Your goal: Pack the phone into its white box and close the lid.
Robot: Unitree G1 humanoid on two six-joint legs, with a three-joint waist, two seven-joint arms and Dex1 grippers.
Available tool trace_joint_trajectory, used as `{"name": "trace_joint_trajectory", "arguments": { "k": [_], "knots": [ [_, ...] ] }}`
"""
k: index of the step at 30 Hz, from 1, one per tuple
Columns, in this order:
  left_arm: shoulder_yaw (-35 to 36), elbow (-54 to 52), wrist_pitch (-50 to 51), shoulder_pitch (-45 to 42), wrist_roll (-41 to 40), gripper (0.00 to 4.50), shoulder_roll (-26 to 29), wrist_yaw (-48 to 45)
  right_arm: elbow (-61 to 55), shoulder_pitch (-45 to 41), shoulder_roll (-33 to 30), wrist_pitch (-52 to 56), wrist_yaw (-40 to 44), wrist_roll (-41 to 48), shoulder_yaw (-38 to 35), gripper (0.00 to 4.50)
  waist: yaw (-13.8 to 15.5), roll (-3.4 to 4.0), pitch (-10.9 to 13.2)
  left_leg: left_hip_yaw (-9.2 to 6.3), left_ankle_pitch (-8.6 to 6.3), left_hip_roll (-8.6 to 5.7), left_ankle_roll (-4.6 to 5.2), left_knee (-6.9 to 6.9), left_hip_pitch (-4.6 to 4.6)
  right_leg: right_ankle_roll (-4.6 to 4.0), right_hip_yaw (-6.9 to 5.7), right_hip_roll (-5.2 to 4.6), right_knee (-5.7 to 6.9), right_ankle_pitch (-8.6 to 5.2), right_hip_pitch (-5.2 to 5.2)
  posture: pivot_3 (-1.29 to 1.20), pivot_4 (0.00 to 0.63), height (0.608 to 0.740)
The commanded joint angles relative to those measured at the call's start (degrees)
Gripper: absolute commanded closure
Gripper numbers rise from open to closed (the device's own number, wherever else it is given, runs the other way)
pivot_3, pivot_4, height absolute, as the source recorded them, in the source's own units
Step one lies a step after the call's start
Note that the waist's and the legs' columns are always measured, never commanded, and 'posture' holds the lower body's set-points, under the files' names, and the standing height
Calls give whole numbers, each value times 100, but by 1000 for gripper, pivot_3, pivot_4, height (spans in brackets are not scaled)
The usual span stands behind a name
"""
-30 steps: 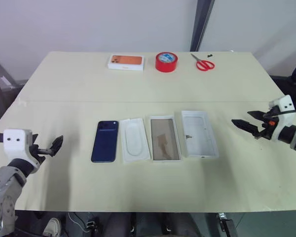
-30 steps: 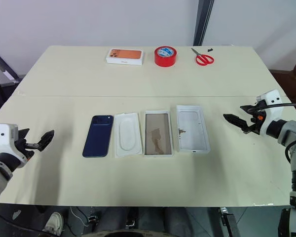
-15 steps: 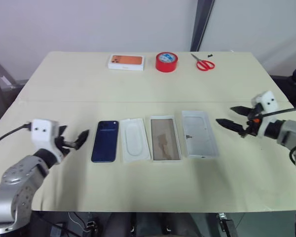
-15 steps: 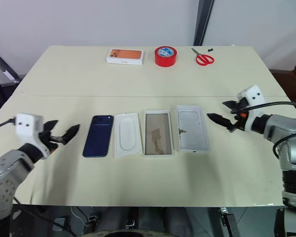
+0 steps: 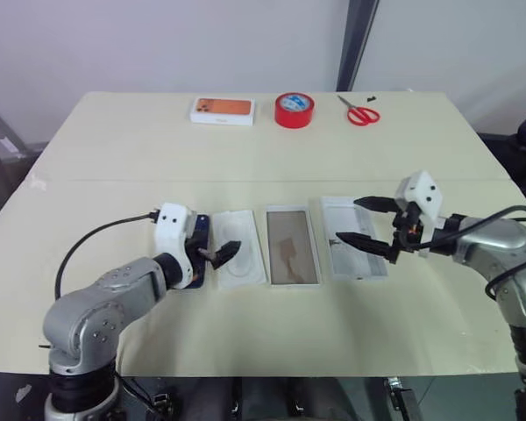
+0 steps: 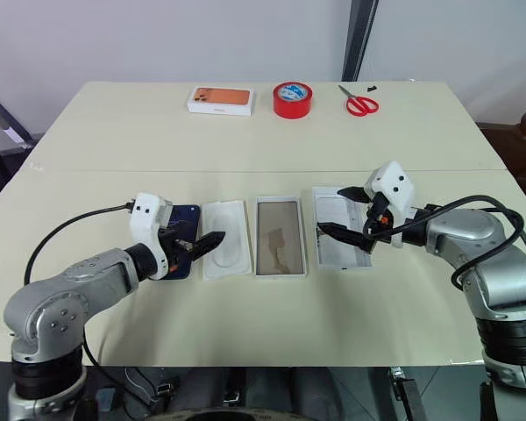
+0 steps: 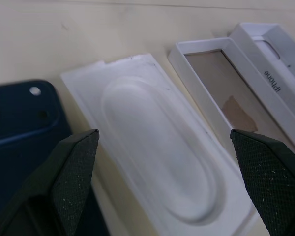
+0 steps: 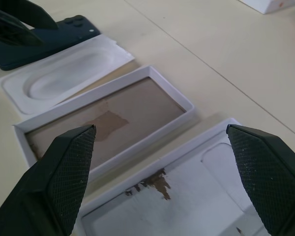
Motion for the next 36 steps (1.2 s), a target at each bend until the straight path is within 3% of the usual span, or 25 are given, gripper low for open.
{"name": "trace_joint_trajectory", "arguments": {
  "k": [1, 4, 21, 24, 31, 36],
  "knots": [
    [463, -133, 975, -317, -214, 0, -400, 396, -69, -225, -13, -138, 50, 23, 18, 47, 0, -1, 1, 0, 0, 0, 0, 1, 0, 0, 0, 1, 0, 0, 1, 0, 150, 725],
    [747, -62, 1546, -544, -177, 0, -822, 575, -49, -299, 20, -189, 81, 12, 97, 47, 4, -4, 3, -2, 0, -1, 1, 3, 0, 1, -4, 4, 0, 0, 5, 0, 150, 725],
    [637, 778, 1597, -748, -372, 0, -1249, 1531, -652, 280, -39, -118, 234, 136, 219, 47, 7, -4, 2, -6, 1, -1, -2, 4, 12, 1, -3, 5, -5, -1, 20, 0, 150, 725],
    [731, 947, 1597, -870, -327, 863, -1414, 1741, -793, 319, 13, -43, 173, 191, 242, 0, 17, -3, 2, -7, 1, -1, -2, 3, 20, 1, -5, 5, -8, -1, 30, 0, 150, 725],
    [949, 1140, 1597, -1051, -309, 4377, -1496, 2053, -1118, 554, -61, 22, 192, 238, 416, 0, 103, -5, 3, -9, 0, -3, -2, 4, 17, 1, -6, 4, -16, -1, 30, 0, 150, 725],
    [1379, 1202, 1597, -1262, -461, 4451, -1735, 2112, -1262, 632, -168, -88, 328, 109, 684, 0, 107, -7, 4, -8, 0, -3, -2, 3, 17, 1, -5, 4, -16, -1, 29, 0, 150, 725]
  ]
}}
